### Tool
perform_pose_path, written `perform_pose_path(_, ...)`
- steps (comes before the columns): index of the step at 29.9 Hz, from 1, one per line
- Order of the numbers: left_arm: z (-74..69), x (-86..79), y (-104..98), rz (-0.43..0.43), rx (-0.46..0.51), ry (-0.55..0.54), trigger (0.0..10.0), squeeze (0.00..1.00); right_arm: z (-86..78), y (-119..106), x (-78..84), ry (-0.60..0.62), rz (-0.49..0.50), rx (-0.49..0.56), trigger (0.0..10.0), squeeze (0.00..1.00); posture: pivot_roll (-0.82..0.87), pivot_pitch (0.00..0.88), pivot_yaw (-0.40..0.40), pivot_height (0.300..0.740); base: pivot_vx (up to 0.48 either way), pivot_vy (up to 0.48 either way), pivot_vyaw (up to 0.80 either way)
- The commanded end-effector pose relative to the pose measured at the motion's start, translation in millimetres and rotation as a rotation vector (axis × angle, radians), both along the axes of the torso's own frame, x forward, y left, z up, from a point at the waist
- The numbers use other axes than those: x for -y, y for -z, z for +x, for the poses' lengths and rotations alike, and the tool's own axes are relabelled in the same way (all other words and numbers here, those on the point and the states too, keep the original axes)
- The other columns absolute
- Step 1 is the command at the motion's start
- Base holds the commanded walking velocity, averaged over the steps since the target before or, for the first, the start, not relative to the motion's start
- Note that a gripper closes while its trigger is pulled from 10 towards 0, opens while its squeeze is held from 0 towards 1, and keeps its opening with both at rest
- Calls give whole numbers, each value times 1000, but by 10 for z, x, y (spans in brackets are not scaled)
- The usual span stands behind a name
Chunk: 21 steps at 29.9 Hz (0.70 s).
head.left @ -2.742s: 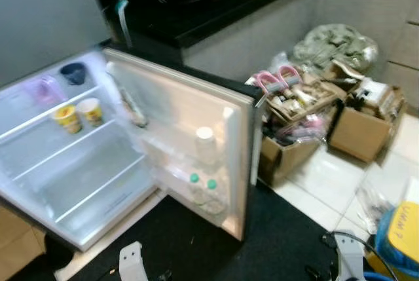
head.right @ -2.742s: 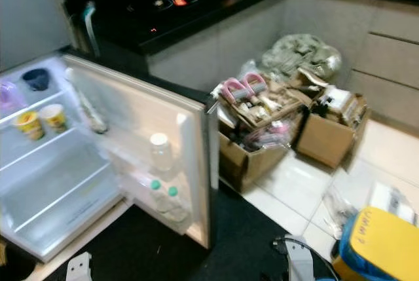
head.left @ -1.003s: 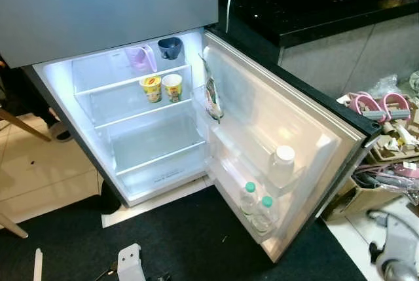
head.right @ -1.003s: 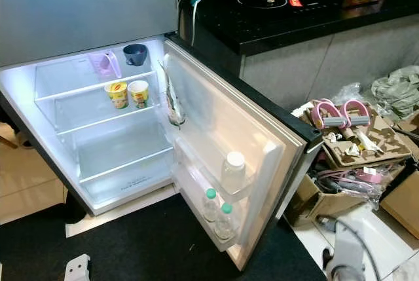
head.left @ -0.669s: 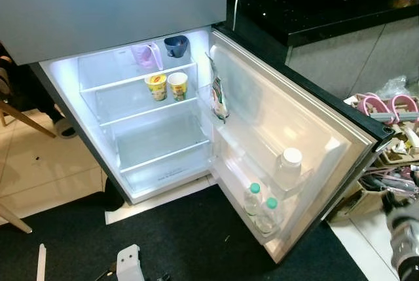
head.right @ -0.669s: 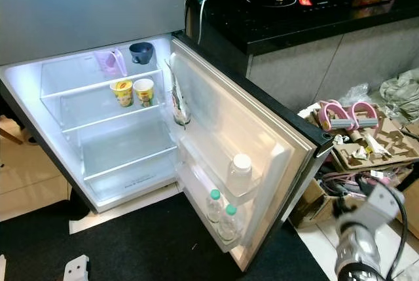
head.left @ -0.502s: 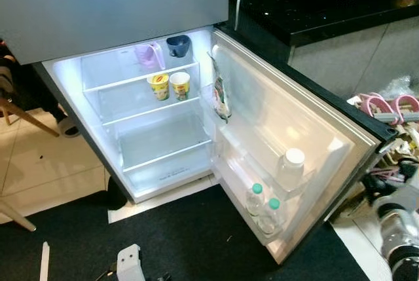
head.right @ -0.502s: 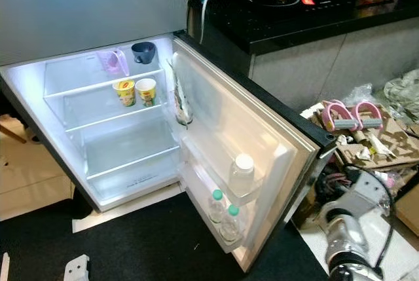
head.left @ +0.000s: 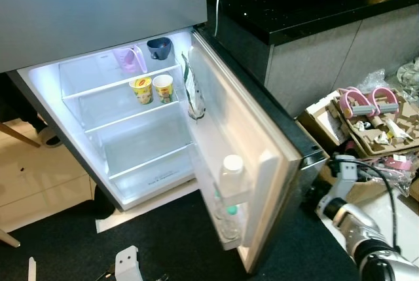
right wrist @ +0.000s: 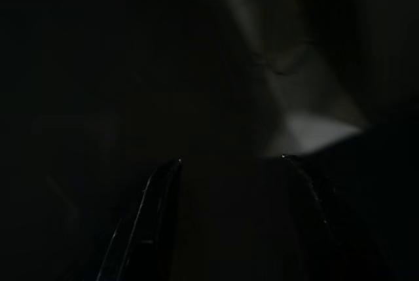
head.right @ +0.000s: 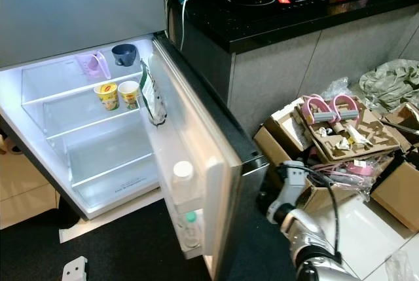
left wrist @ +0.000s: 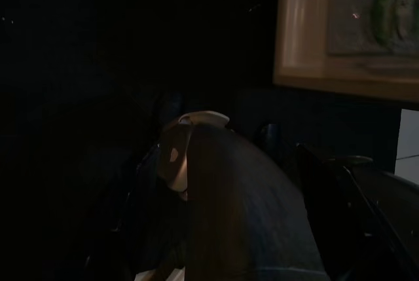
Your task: Restocking fridge
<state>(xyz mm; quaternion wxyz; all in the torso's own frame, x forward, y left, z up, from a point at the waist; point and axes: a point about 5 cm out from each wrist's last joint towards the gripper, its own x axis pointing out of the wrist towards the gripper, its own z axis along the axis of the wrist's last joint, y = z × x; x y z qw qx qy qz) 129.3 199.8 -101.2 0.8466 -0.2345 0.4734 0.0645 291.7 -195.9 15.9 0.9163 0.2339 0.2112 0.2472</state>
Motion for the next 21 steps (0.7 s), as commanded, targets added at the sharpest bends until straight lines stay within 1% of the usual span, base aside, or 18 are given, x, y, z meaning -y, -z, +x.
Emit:
perform_pose_path(1,-56,-21,16,1,-23,-7,10000,0,55,-76,-164,-119,17,50,10000,0,-31,0,19,740,0,0,0)
perform_pose_path(2,-56,-21,16,1,-23,-7,10000,0,55,-76,-164,-119,17,50,10000,0,-31,0,19,740,0,0,0)
perform_pose_path(3,-60,-19,18,0,-24,-5,10000,0,109,-202,-441,-278,107,127,10000,0,-33,0,25,740,0,0,0)
perform_pose_path(4,-60,-19,18,0,-24,-5,10000,0,109,-202,-441,-278,107,127,10000,0,-33,0,25,740,0,0,0)
perform_pose_path(5,-62,-17,19,0,-25,-3,10000,0,166,-326,-629,-362,169,188,10000,0,-31,0,24,740,0,0,0)
perform_pose_path(7,-62,-17,19,0,-25,-3,10000,0,166,-326,-629,-362,169,188,10000,0,-31,0,24,740,0,0,0)
perform_pose_path(8,-63,-13,20,0,-26,-2,10000,0,220,-392,-686,-359,181,214,10000,0,-31,0,26,740,0,0,0)
perform_pose_path(9,-63,-13,20,0,-26,-2,10000,0,220,-392,-686,-359,181,214,10000,0,-31,0,26,740,0,0,0)
perform_pose_path(10,-69,-11,23,1,-29,-4,10000,0,241,-252,-488,-172,22,129,10000,0,-28,0,21,740,0,0,0)
perform_pose_path(11,-69,-11,23,1,-29,-4,10000,0,241,-252,-488,-172,22,129,10000,0,-28,0,21,740,0,0,0)
perform_pose_path(12,-71,-11,24,1,-30,-5,10000,0,216,-176,-389,-105,-46,89,10000,0,-28,0,21,740,0,0,0)
perform_pose_path(15,-71,-11,24,1,-30,-5,10000,0,216,-176,-389,-105,-46,89,10000,0,-28,0,21,740,0,0,0)
perform_pose_path(16,-74,-8,25,2,-32,-6,10000,0,152,-68,-267,-37,-120,34,10000,0,-27,0,19,740,0,0,0)
perform_pose_path(17,-74,-8,25,2,-32,-6,10000,0,152,-68,-267,-37,-120,34,10000,0,-27,0,19,740,0,0,0)
perform_pose_path(19,-86,1,31,2,-38,-8,10000,0,-160,258,79,115,-261,-138,10000,0,-26,0,20,740,0,0,288)
perform_pose_path(20,-92,2,34,3,-41,-8,10000,0,-300,370,207,168,-320,-203,10000,0,-28,0,24,740,0,0,744)
perform_pose_path(21,-92,2,34,3,-41,-8,10000,0,-300,370,207,168,-320,-203,10000,0,-28,0,24,740,0,0,744)
